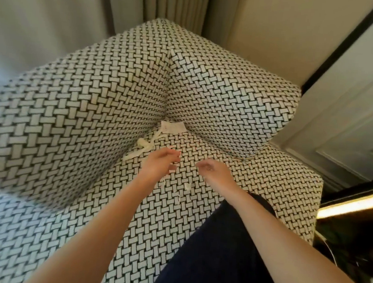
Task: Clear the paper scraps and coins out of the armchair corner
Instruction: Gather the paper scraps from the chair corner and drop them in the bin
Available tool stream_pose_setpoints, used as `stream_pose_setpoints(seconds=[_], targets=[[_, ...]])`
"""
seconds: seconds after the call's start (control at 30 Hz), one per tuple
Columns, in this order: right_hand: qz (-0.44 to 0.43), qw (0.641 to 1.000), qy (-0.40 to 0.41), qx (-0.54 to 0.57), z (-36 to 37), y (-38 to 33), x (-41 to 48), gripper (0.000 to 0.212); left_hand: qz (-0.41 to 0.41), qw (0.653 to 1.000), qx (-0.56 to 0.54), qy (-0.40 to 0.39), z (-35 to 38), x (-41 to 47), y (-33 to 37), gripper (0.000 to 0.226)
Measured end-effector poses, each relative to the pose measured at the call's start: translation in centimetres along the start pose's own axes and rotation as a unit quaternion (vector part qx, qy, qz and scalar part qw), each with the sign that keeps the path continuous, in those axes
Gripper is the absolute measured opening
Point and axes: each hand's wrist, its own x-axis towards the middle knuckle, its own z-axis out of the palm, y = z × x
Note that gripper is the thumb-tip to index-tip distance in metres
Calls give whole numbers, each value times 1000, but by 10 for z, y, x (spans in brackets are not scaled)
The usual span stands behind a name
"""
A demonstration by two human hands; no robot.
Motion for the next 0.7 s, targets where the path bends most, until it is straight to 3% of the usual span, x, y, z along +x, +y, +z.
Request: stream_pose_setpoints(seconds=[0.2, 0.3, 0.5, 0.6, 0.7], targets=[[-8, 985, -80, -153, 62, 16, 6, 49, -51, 996, -25, 70, -37, -5, -38, 15], [-47, 974, -65, -213, 74, 32, 2, 46, -43, 995, 3, 85, -44, -8, -59, 14], [-98, 972, -32, -211, 79, 36, 0, 33, -37, 988, 41, 146, -42, -9, -85, 21], [-78, 981, -21, -175, 79, 40, 2, 19, -11, 978, 124, 168, -35, -3, -86, 44], [-66, 992, 1, -104, 76, 36, 2, 14, -14, 968, 209, 136, -28, 8, -81, 80]])
